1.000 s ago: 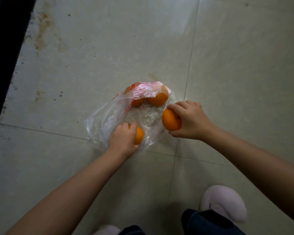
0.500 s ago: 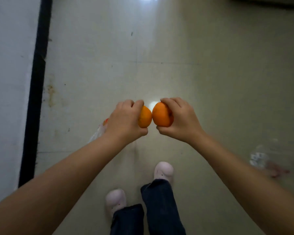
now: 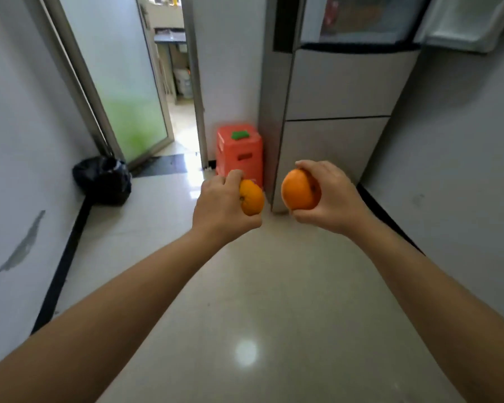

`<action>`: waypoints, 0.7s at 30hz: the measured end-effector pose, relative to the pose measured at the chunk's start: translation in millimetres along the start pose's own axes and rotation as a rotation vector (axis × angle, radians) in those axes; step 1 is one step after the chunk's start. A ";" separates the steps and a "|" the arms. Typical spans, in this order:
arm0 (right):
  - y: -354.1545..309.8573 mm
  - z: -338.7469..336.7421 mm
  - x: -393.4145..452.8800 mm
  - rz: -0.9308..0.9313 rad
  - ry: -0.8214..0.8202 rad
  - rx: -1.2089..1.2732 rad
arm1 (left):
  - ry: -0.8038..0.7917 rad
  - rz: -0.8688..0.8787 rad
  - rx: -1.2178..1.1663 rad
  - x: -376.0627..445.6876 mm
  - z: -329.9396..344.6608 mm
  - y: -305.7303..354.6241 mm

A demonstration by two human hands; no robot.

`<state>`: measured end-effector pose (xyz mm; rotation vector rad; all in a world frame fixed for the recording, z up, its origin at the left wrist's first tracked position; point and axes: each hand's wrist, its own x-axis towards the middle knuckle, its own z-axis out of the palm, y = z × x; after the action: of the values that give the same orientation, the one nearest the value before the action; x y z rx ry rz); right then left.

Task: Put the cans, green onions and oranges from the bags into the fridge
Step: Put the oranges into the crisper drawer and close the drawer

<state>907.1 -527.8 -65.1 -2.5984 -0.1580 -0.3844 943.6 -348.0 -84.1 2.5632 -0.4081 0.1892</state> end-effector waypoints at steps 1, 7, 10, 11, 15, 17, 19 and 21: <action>7.9 -21.5 11.0 -0.009 0.029 -0.010 | 0.036 0.026 -0.007 18.0 -4.6 18.2; 80.6 -123.2 96.8 -0.054 0.157 -0.095 | 0.164 0.224 -0.012 141.6 -1.5 109.8; 127.3 -164.1 157.2 -0.080 0.224 -0.162 | 0.187 0.317 0.025 217.6 8.2 152.0; 142.5 -178.2 179.4 -0.075 0.240 -0.179 | 0.189 0.345 0.043 246.1 11.0 166.2; 202.1 -235.2 265.7 -0.060 0.255 -0.226 | 0.184 0.392 0.023 360.3 19.5 227.1; 234.7 -260.5 303.2 -0.061 0.283 -0.241 | 0.196 0.405 0.001 414.4 26.1 257.9; 270.9 -282.5 338.7 -0.060 0.313 -0.259 | 0.209 0.395 -0.028 467.4 38.5 285.9; 309.2 -302.3 374.7 -0.057 0.329 -0.284 | 0.223 0.364 -0.044 518.0 55.1 310.4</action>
<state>1247.8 -931.4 154.8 -2.7612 -0.0669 -0.9051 1335.1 -758.5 130.2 2.3716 -0.7790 0.5839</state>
